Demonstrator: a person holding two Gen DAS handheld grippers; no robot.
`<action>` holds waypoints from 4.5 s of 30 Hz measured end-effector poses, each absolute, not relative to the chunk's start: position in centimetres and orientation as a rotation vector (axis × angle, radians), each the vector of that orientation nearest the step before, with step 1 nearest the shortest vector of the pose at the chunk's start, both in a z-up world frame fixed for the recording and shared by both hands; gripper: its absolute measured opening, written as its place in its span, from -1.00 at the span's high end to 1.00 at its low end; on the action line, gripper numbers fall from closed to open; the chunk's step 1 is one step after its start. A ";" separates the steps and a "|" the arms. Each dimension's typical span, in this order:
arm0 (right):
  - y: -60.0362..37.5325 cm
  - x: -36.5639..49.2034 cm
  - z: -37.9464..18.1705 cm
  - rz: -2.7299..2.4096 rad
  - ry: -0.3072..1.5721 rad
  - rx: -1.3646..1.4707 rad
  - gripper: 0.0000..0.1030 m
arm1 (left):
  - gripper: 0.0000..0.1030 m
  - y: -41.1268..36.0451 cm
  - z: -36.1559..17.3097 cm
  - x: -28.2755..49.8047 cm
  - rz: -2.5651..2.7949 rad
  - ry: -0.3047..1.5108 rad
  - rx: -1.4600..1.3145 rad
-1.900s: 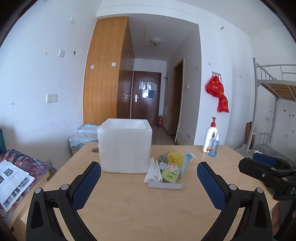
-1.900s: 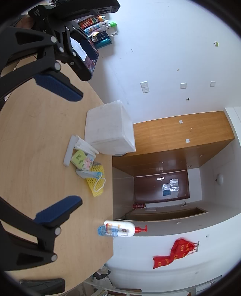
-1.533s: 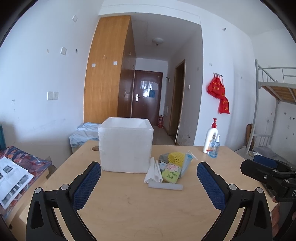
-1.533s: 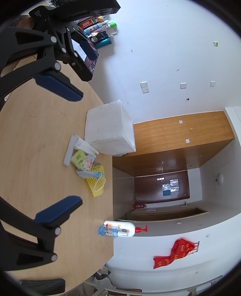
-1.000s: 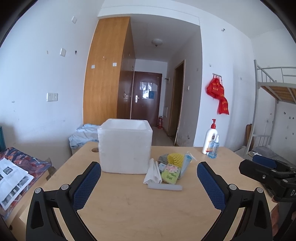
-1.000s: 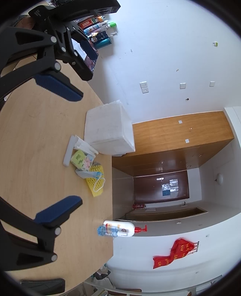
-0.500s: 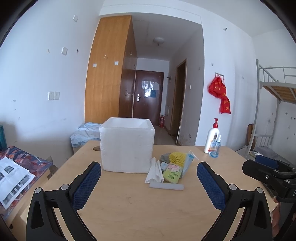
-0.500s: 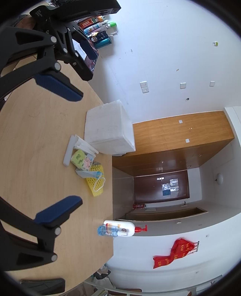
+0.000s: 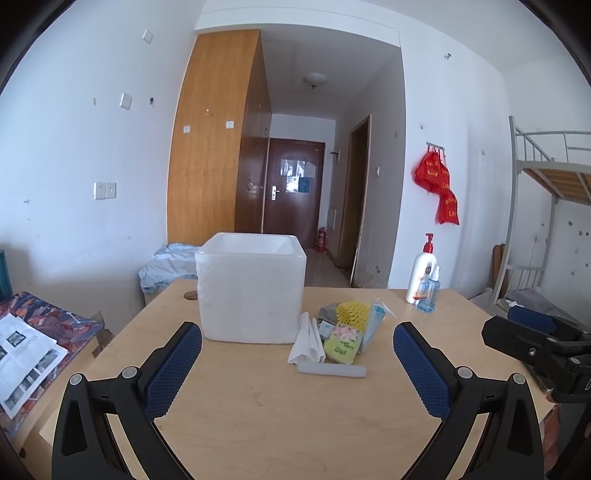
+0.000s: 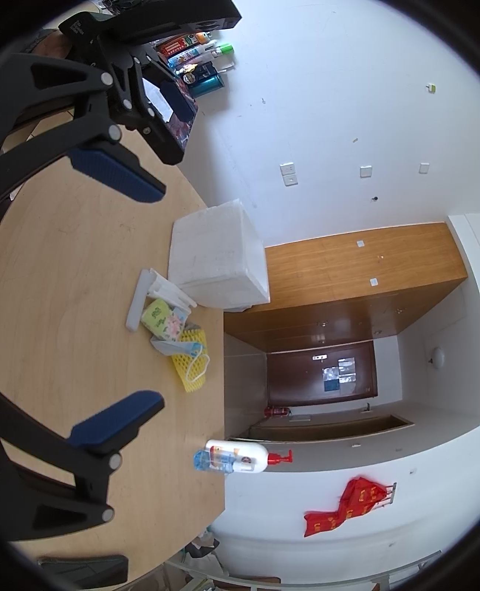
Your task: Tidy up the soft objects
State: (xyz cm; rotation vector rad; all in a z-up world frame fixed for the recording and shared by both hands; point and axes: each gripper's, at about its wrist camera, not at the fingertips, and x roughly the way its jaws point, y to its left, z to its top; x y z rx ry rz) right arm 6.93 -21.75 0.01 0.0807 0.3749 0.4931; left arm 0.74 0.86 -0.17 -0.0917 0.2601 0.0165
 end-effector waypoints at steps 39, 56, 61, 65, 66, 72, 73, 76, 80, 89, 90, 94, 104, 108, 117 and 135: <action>-20.0 17.3 -1.1 0.496 0.523 0.041 -0.99 | -1.00 0.9 -2.2 12.9 -0.012 0.493 -0.058; -18.4 25.2 -3.4 0.501 0.658 0.003 -0.94 | -1.00 1.2 -7.1 21.8 -0.049 0.749 -0.100; -17.9 27.2 -4.9 0.504 0.721 0.003 -0.72 | -1.00 1.1 -8.7 23.7 -0.069 0.801 -0.121; -17.9 28.2 -5.9 0.517 0.757 0.022 -0.53 | -1.00 1.1 -10.0 25.0 -0.064 0.847 -0.140; -18.0 28.5 -6.2 0.522 0.767 0.024 -0.52 | -1.00 1.1 -10.2 25.2 -0.065 0.854 -0.141; -17.9 29.3 -7.0 0.478 0.805 0.006 -0.52 | -1.00 0.7 -11.2 25.9 -0.075 0.882 -0.129; -17.8 29.3 -7.1 0.478 0.813 -0.003 -0.52 | -1.00 0.6 -11.3 26.0 -0.074 0.881 -0.126; -17.7 29.5 -7.3 0.481 0.823 -0.006 -0.34 | -1.00 0.5 -11.7 26.4 -0.065 0.888 -0.113; -18.0 29.8 -7.6 0.495 0.838 0.017 0.00 | -0.90 0.8 -12.4 27.0 -0.064 0.912 -0.126; -18.3 30.3 -8.2 0.520 0.867 0.062 0.18 | -0.48 1.2 -12.7 27.0 -0.067 0.917 -0.126; -18.4 30.3 -8.2 0.520 0.868 0.065 0.20 | -0.42 1.3 -12.7 26.9 -0.072 0.914 -0.128; -18.5 30.4 -8.2 0.517 0.866 0.073 0.32 | -0.10 1.6 -12.6 26.9 -0.085 0.913 -0.156; -18.5 30.7 -8.6 0.507 0.895 0.081 0.77 | 0.79 1.0 -12.5 26.7 -0.120 0.911 -0.143; -18.5 30.6 -8.4 0.520 0.889 0.088 0.78 | 0.89 1.5 -12.1 26.2 -0.124 0.901 -0.148; -18.6 30.6 -8.6 0.518 0.880 0.110 0.78 | 0.91 1.3 -11.3 25.4 -0.140 0.862 -0.129; -20.1 26.6 -4.9 0.446 0.729 0.071 0.86 | 0.91 0.9 -6.9 20.8 -0.145 0.700 -0.096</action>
